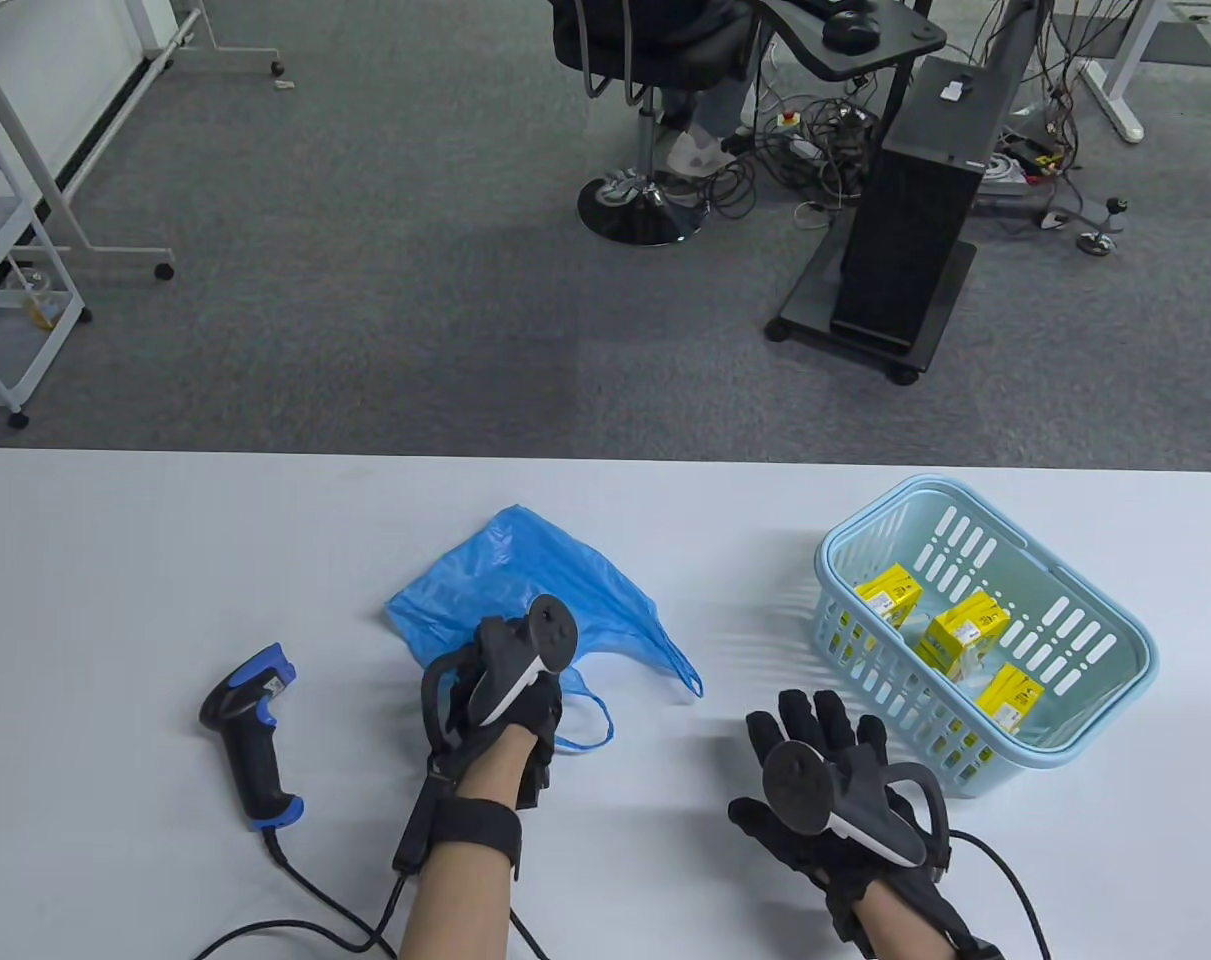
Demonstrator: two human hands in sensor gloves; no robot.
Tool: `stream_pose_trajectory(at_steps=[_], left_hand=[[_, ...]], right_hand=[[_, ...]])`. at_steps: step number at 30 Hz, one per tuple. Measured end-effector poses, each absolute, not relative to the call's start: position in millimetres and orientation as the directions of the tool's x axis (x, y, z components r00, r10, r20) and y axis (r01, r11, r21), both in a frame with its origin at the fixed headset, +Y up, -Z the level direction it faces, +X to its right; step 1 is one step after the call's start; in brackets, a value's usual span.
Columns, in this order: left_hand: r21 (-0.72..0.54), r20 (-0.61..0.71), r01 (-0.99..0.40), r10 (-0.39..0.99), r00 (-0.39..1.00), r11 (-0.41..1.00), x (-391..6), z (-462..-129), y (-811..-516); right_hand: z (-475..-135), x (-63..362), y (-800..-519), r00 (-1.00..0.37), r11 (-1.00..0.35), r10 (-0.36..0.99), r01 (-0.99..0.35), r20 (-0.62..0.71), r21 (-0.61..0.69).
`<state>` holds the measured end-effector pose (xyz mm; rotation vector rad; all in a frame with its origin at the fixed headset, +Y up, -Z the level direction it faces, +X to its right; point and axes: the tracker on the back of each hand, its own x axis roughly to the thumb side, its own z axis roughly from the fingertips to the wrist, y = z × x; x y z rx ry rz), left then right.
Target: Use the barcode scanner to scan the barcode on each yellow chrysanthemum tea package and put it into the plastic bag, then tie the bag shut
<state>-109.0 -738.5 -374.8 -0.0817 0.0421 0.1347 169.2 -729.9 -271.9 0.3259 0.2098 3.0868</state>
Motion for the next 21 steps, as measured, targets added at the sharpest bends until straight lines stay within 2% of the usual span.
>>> stream_pose_trajectory(at_steps=[7, 10, 14, 17, 19, 21], left_hand=[[-0.046, 0.161, -0.169, 0.175, 0.971, 0.984, -102, -323, -721], [-0.044, 0.219, -0.198, 0.203, 0.954, 0.979, -95, -306, -719], [-0.066, 0.292, -0.237, 0.246, 0.924, 0.969, -81, -290, -715], [-0.057, 0.397, -0.252, 0.253, 0.882, 0.966, -72, -283, -710], [-0.069, 0.481, -0.246, 0.249, 0.841, 0.967, -65, -280, -709], [-0.074, 0.502, -0.200, 0.209, 0.839, 0.977, -61, -277, -711]], right_hand=[[-277, 152, -705, -0.971, -0.996, 0.087, -0.077, 0.224, 0.052], [-283, 139, -702, -0.971, -0.999, 0.028, -0.019, 0.239, 0.039], [-289, 122, -719, -0.968, -0.997, -0.019, 0.038, 0.251, 0.074], [-287, 116, -743, -0.955, -0.999, -0.038, 0.047, 0.295, 0.024], [-285, 120, -752, -0.952, -0.988, -0.133, 0.150, 0.274, 0.040], [-283, 128, -757, -0.949, -0.985, -0.174, 0.167, 0.264, -0.049]])
